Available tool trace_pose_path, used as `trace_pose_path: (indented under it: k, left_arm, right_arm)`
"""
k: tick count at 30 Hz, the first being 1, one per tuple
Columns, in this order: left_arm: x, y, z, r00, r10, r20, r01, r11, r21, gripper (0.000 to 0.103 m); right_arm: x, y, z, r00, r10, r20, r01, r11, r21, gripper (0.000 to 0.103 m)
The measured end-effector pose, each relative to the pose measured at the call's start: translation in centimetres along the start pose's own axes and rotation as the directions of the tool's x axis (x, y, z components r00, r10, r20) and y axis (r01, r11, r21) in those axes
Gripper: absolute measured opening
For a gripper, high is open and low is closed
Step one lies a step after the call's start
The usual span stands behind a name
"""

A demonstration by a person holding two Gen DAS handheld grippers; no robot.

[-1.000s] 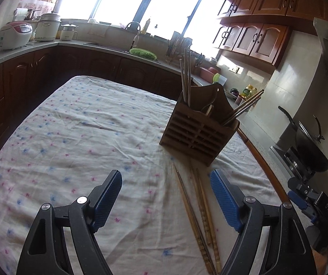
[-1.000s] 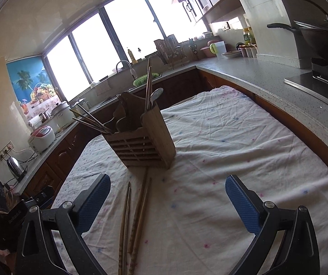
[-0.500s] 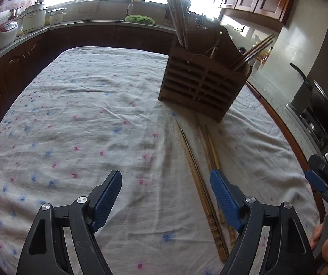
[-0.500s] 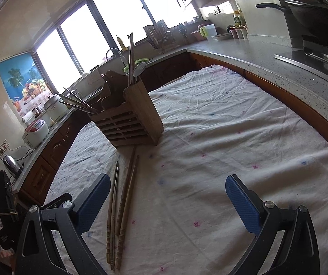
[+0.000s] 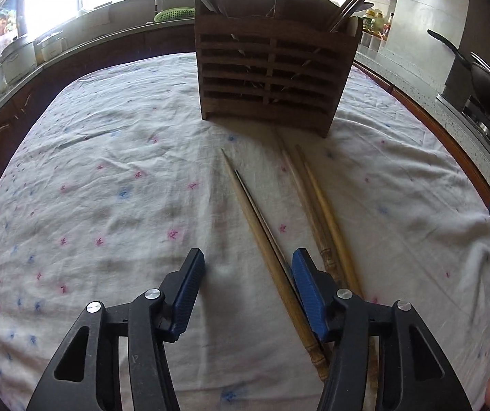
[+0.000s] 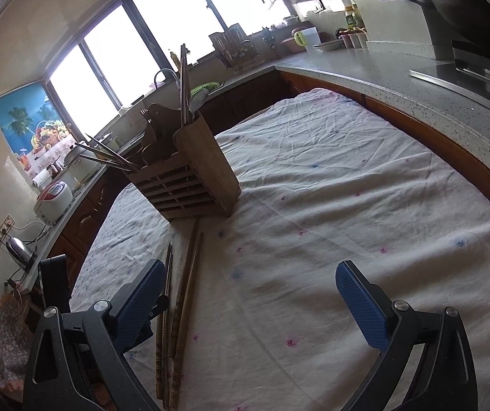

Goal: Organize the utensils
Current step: 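Move both grippers back toward the remaining bamboo chopsticks, then close the right gripper on a bamboo chopstick while the left gripper closes on another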

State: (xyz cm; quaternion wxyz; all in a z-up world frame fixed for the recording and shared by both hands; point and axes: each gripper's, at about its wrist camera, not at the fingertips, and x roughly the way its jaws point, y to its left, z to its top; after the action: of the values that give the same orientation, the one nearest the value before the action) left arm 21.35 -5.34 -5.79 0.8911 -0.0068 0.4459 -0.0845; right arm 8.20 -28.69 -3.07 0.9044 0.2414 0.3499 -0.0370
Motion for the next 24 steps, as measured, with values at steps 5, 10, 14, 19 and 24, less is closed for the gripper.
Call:
trace_pose_path:
  k: [5,10,14,19,24]
  left_arm:
    - [-2.2,2.7,-2.3,0.999,-0.047,0.016,0.048,0.999,-0.012,0.048]
    - [-3.8,6.3,-2.9,0.993,-0.113,0.033,0.116,0.984,-0.132,0.046]
    - [-4.4,8.1,-2.6,0.994,-0.101,0.043,0.107,0.976,-0.189,0.046]
    - [-4.6,9.0,-2.4,0.994,-0.095,0.051,0.103,0.971,-0.216,0.046]
    - [-4.0,9.2,-2.1,0.993,-0.107,0.042,0.113,0.968,-0.224,0.046]
  right_arm:
    - [2.7,1.8,-0.1,0.997,0.035,-0.072,-0.039,0.998,-0.05,0.083]
    - [7.9,4.6,-0.2,0.98,0.06,-0.19,-0.081,0.991,-0.107,0.06]
    - [12.0,7.7,-0.4,0.965,0.03,-0.26,-0.084,0.976,-0.201,0.054]
    - [13.3,9.0,-2.0,0.96,-0.062,-0.274,-0.032,0.944,-0.327,0.019]
    - [10.3,6.9,-3.1,0.953,-0.065,-0.295,-0.041,0.94,-0.339,0.015]
